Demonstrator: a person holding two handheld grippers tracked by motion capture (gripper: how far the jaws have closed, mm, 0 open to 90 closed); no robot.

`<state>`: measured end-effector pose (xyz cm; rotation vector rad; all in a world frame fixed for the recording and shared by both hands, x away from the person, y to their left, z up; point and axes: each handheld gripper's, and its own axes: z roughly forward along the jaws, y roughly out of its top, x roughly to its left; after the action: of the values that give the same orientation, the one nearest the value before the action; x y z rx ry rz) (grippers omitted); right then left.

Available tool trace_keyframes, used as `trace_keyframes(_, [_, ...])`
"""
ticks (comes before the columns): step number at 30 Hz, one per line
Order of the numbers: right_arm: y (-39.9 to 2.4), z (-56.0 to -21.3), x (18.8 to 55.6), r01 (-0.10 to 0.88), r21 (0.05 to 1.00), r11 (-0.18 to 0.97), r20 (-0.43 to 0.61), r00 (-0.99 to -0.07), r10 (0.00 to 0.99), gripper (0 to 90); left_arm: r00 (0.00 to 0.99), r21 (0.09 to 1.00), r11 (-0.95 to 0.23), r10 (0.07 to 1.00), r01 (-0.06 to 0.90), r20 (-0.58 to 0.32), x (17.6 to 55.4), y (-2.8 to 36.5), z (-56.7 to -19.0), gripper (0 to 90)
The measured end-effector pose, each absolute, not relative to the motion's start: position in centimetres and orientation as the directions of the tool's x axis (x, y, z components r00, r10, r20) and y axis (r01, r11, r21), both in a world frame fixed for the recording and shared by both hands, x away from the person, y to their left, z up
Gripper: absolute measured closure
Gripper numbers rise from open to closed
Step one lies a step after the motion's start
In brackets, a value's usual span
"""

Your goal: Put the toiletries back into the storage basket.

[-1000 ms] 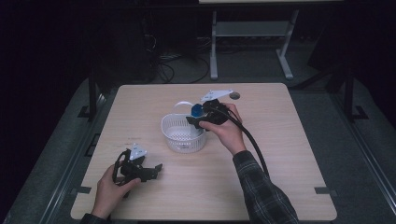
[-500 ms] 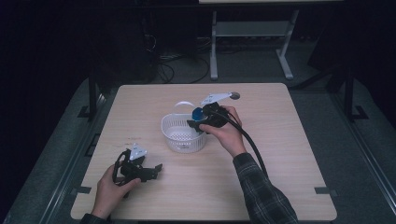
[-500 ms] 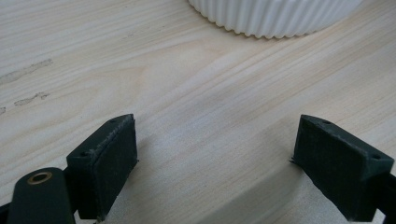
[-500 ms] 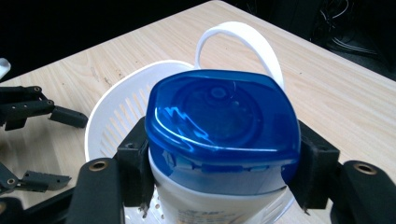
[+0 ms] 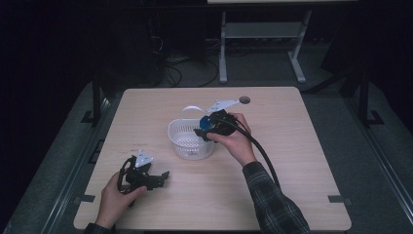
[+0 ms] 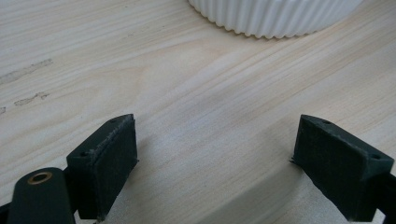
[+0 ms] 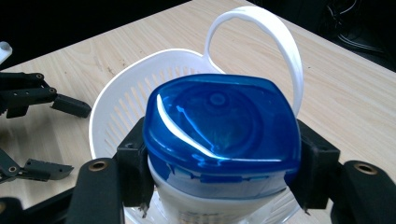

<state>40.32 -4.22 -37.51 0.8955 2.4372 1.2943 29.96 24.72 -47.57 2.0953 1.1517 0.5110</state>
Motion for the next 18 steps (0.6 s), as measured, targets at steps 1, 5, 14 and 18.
trace_keyframes(1, [-4.22, -37.53, 40.32, 0.405, 0.813, 0.418, 0.073, -0.783, 0.617, 35.3, 0.531, 0.724, -0.375, 0.847, 0.579, 0.014, 29.96, 24.72, -47.57, 12.6])
trace_keyframes(5, [-4.20, -37.68, 40.45, 0.411, 0.814, 0.410, 0.092, -0.789, 0.608, 34.4, 0.531, 0.724, -0.375, 0.847, 0.579, 0.014, 29.96, 24.72, -47.57, 12.7])
trace_keyframes(14, [-3.62, -38.00, 40.43, 0.420, 0.806, 0.416, 0.122, -0.807, 0.578, 29.7, 0.530, 0.724, -0.375, 0.848, 0.579, 0.014, 29.96, 24.72, -47.57, 12.6])
trace_keyframes(18, [-3.42, -37.90, 40.30, 0.407, 0.809, 0.424, 0.101, -0.808, 0.581, 27.7, 0.530, 0.724, -0.375, 0.848, 0.579, 0.014, 29.95, 24.72, -47.56, 12.7])
